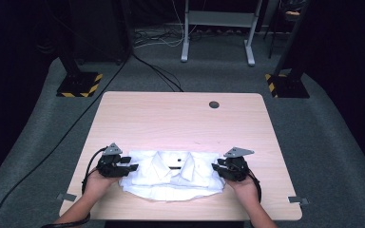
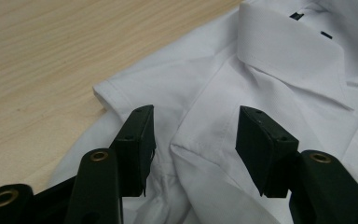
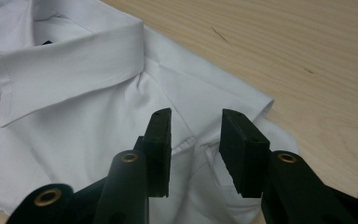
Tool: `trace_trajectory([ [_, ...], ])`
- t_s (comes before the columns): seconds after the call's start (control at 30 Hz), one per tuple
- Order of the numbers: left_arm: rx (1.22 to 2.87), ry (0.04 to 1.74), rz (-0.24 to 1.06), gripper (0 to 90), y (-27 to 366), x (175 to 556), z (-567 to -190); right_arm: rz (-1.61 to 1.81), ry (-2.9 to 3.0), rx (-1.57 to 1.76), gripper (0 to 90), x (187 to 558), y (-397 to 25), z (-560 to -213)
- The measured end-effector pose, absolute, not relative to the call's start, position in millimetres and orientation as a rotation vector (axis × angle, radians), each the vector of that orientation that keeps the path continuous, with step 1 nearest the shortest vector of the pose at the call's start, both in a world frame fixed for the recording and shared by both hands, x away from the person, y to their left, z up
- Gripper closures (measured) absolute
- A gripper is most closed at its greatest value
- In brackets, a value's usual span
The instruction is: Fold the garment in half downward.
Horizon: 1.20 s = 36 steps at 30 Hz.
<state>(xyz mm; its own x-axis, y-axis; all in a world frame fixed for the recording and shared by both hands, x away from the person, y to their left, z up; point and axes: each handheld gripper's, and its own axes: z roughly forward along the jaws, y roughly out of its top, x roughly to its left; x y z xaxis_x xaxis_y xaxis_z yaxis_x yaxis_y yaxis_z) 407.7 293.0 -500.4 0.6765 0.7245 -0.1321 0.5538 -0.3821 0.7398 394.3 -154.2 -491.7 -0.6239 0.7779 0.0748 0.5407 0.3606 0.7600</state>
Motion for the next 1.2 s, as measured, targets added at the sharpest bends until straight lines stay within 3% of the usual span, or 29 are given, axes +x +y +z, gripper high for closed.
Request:
trace_trajectory([
  [0.2,2.065,0.988,0.27,45.2,298.6,409.3,-493.7,1.143,2.376,1.243,60.7,403.7,-148.9,-504.7],
  [0.27,2.068,0.989,0.268,45.2,298.8,409.3,-493.9,1.123,2.399,1.242,63.7,404.8,-146.9,-508.4],
  [0.43,2.082,0.991,0.251,45.7,295.6,408.5,-500.5,1.151,2.408,1.255,83.1,404.7,-149.5,-507.0],
  [0.63,2.108,0.993,0.266,51.0,290.3,411.2,-507.6,1.157,2.393,1.203,85.9,398.1,-149.8,-500.8],
  [0.73,2.105,0.996,0.244,55.9,289.8,413.1,-509.2,1.16,2.389,1.184,85.9,395.1,-149.6,-499.7],
  [1.0,2.164,0.921,0.297,83.4,287.8,405.0,-508.0,1.193,2.366,1.158,86.3,388.3,-150.1,-492.7],
  [1.2,2.132,0.885,0.355,86.5,290.3,396.7,-497.4,1.217,2.344,1.126,86.6,381.0,-149.0,-484.0],
])
